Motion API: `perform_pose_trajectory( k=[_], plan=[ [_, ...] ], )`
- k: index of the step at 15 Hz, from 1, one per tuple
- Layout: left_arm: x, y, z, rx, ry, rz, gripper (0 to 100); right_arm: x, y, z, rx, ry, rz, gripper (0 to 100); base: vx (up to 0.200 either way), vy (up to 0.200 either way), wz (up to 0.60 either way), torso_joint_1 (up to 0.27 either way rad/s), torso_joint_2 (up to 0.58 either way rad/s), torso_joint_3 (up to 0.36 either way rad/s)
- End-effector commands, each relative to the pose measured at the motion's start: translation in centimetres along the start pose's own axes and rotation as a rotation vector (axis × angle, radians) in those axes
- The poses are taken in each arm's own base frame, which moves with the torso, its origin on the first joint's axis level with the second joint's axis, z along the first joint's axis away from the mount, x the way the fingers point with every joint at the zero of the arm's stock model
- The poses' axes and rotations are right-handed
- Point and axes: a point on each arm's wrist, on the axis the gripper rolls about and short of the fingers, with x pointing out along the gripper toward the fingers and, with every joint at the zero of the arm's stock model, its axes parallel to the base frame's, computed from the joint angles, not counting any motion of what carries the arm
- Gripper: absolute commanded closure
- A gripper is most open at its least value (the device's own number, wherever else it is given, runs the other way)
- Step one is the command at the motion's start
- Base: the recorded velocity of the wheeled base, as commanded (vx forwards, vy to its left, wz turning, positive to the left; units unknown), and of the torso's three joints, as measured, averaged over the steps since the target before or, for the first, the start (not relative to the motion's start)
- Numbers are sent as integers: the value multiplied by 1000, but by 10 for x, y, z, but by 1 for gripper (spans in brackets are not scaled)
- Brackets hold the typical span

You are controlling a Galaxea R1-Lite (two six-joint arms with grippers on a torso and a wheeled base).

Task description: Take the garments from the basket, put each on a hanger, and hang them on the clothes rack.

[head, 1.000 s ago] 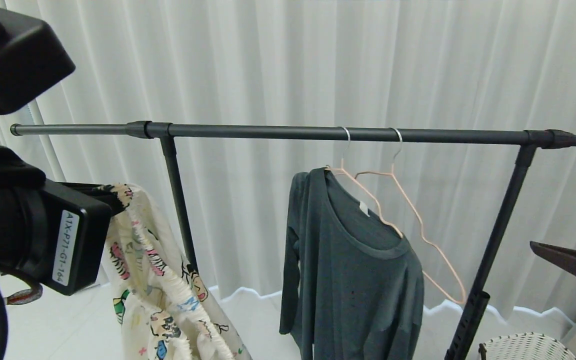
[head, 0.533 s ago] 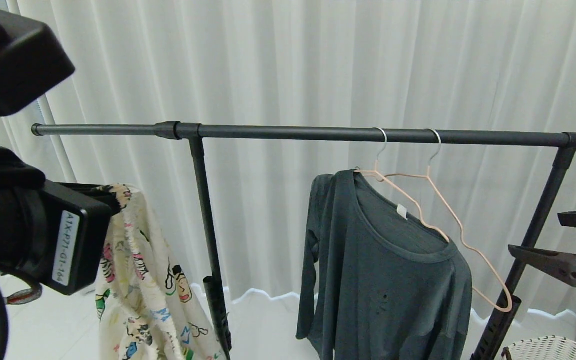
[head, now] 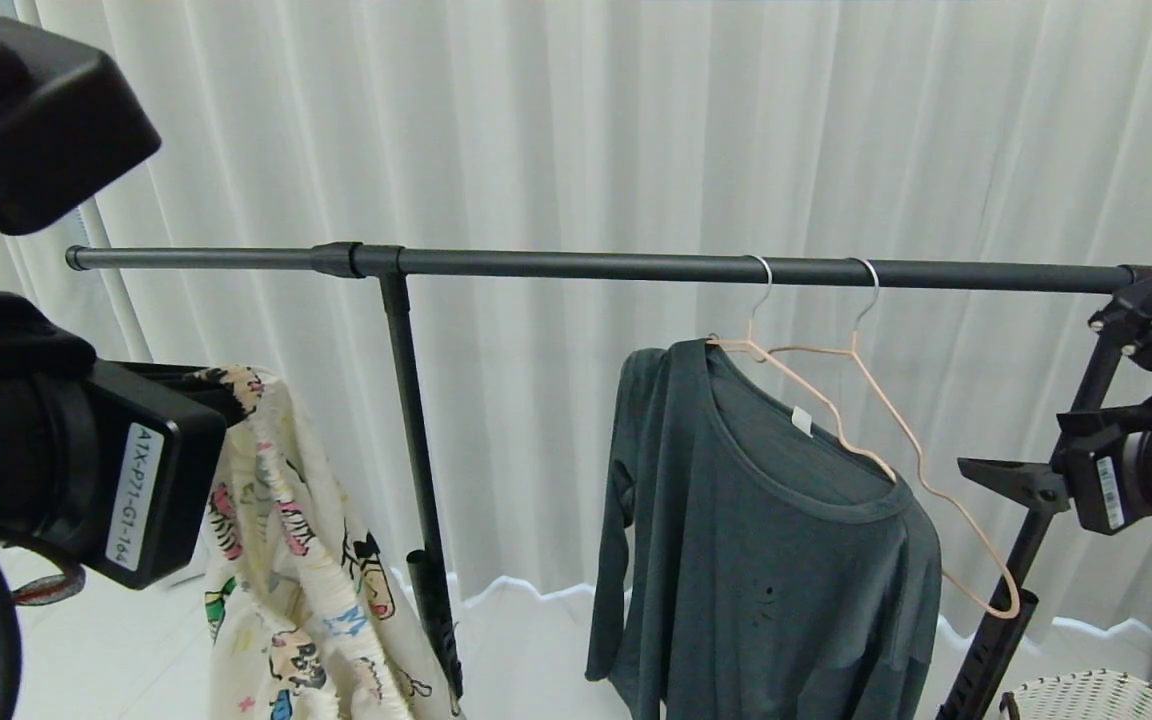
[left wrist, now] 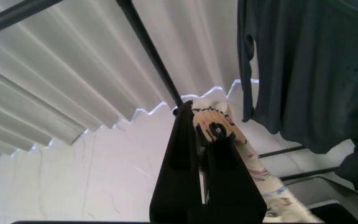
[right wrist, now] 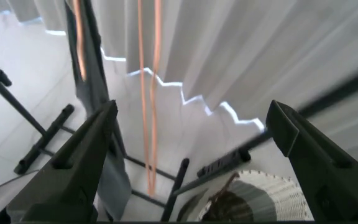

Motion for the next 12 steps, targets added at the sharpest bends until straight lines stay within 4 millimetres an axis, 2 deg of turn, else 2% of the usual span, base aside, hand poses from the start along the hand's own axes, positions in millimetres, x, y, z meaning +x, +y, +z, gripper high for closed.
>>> perform_pose_trajectory(
  k=[1, 3, 4, 5, 8, 12],
  plan=[
    [0, 0, 0, -1, -3, 16, 100, 32, -1, 1, 1, 55, 6, 0, 0, 0, 0, 0, 0, 0],
    [0, 1, 0, -1, -10, 54, 100, 52, -1, 8, 3, 76, 12, 0, 0, 0, 0, 0, 0, 0],
    [0, 1, 0, -1, -10, 54, 100, 52, -1, 8, 3, 76, 12, 0, 0, 0, 0, 0, 0, 0],
    [-2, 2, 1, -9, -18, 59, 100, 73, -2, 15, 18, 96, 15, 0, 0, 0, 0, 0, 0, 0],
    [-5, 0, 3, -18, -46, 54, 100, 103, -3, 20, 69, 133, 17, 0, 0, 0, 0, 0, 0, 0],
    [-5, -1, 2, -9, -50, 86, 100, 115, 2, 9, 68, 210, 34, 0, 0, 0, 0, 0, 0, 0]
  ],
)
